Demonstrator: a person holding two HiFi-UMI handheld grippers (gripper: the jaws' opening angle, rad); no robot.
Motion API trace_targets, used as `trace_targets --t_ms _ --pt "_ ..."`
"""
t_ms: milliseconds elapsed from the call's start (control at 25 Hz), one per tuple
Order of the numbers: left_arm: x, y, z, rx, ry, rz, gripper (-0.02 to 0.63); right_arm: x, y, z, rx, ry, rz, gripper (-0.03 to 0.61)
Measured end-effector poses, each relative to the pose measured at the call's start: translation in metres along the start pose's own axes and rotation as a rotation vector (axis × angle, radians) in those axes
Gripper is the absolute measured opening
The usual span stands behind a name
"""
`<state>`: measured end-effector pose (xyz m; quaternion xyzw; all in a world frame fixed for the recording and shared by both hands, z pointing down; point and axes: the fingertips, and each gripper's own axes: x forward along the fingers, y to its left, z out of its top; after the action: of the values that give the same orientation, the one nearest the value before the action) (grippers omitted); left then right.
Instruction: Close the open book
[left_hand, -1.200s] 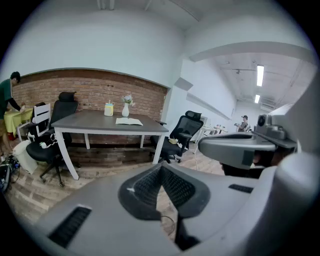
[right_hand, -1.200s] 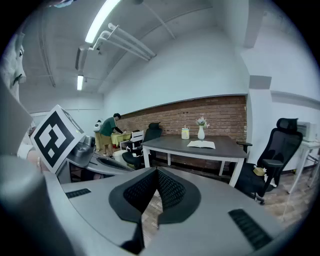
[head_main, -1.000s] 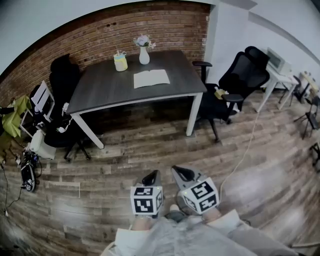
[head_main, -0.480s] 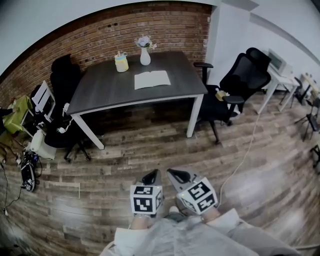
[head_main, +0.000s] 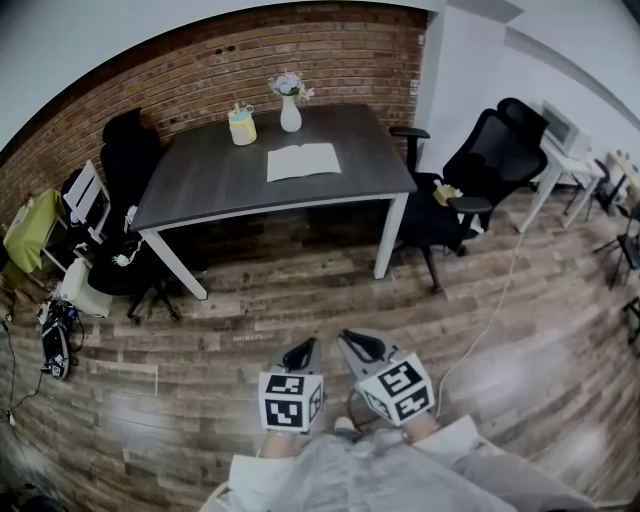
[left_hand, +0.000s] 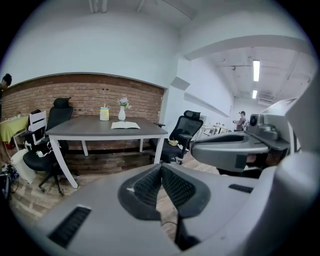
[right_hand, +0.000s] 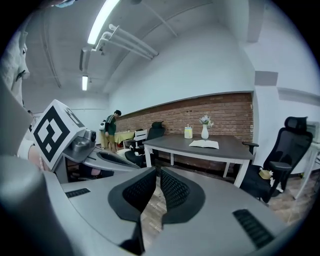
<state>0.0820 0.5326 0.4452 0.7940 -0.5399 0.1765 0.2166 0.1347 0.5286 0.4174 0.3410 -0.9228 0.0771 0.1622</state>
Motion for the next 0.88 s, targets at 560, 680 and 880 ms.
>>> trace_targets --t_ms 560,680,880 --pt "0.028 0.021 -0.010 -0.070 0.042 0.055 0.089 0.032 -0.028 -0.022 0.073 0.079 0.005 0.130" --pt "0.042 0.041 0.006 -0.082 -0.001 0.064 0.094 0.052 -0.043 -0.015 0.078 0.058 -0.010 0.130" --pt "0.074 0.084 0.037 -0.090 -0.027 0.060 0.121 0.099 -0.073 0.002 0.080 0.034 -0.031 0.130"
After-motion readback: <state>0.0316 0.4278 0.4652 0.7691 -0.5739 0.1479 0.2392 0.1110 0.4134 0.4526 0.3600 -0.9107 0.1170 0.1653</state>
